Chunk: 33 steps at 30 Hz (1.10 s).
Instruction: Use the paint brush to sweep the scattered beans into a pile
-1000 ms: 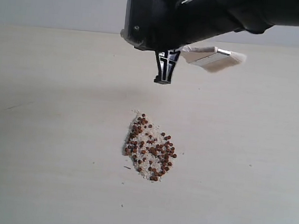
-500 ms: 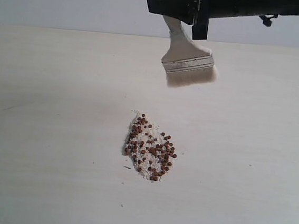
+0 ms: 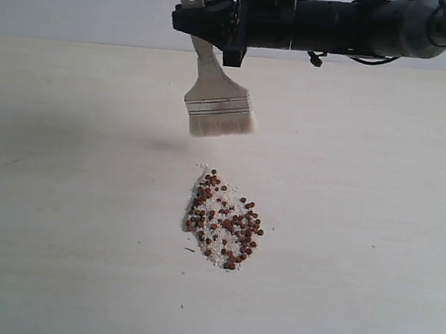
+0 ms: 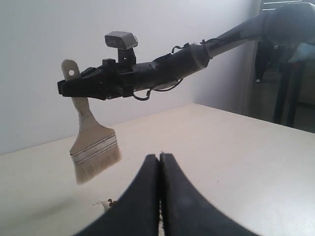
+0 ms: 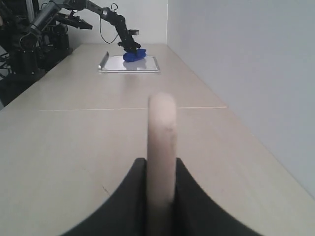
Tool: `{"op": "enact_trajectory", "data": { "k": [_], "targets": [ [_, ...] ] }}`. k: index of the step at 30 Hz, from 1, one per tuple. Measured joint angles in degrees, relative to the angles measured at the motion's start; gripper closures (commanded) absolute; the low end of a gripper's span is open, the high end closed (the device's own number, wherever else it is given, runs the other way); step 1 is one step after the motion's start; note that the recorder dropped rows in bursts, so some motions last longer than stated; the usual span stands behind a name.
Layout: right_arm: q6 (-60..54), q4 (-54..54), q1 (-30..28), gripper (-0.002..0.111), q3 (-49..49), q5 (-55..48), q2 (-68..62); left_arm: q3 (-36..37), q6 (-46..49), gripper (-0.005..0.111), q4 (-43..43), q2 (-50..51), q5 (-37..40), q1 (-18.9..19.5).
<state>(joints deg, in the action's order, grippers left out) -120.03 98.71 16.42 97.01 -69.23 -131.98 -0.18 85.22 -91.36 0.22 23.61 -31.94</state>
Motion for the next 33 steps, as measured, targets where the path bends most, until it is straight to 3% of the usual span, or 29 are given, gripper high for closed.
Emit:
{"op": "enact_trajectory", "data": {
  "k": [8,33],
  "targets": [
    [0.00,-1.88,0.22,0.108,3.64,-0.05,-7.32,0.00,0.00,0.107,0.00,0.00,0.00,0.00],
    [11.85,-9.88,2.20,0.108,3.86,-0.97,-7.32,0.00,0.00,0.107,0.00,0.00,0.00,0.00]
  ]
}}
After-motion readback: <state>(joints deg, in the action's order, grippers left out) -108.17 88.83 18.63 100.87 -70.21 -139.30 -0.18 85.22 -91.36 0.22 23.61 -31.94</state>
